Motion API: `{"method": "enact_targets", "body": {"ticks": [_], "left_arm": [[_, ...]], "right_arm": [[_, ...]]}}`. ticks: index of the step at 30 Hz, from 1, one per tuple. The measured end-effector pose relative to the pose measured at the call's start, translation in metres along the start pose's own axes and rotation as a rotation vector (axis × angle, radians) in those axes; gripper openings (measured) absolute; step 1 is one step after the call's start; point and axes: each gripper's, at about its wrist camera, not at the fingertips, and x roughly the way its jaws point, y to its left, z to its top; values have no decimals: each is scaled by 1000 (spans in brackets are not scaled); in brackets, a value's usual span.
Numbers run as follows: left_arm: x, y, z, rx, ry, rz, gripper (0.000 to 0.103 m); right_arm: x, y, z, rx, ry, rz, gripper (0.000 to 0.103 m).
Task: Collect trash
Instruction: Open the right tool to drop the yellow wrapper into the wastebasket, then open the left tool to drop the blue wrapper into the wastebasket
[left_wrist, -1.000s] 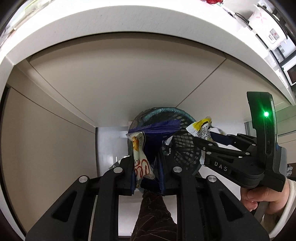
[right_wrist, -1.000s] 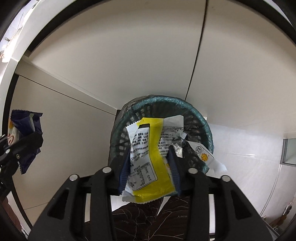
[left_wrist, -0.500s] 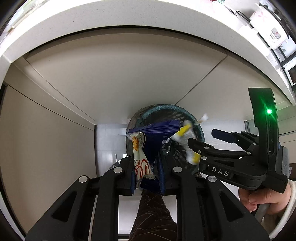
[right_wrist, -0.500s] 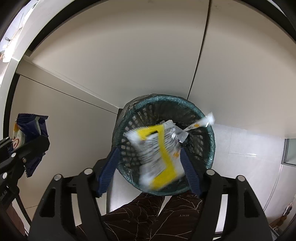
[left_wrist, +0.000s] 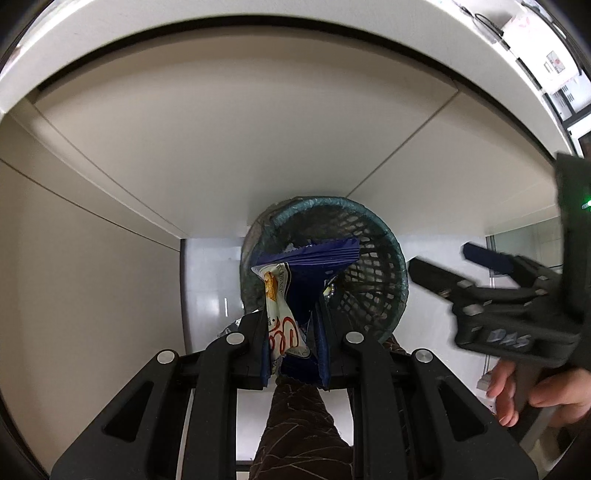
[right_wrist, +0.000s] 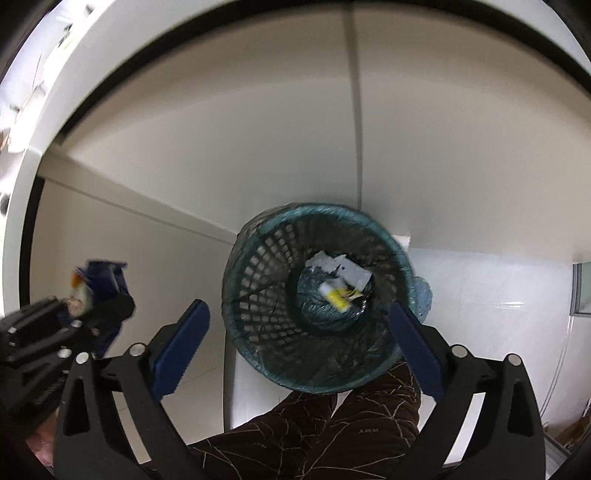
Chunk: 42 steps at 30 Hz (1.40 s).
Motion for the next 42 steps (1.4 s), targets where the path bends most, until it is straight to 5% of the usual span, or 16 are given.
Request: {"method": "enact_targets", "body": {"ticks": [15, 29, 42], "left_arm": [[53, -25, 8, 44, 57, -38, 19], [82, -55, 9, 115, 96, -28, 27], [78, -53, 4, 107, 45, -32, 68]], "right_arm": [[-47, -63, -4, 93, -78, -93, 95], [-58, -80, -6, 119, -73, -130, 95], [-52, -77, -5, 121, -65, -119, 95]]}}
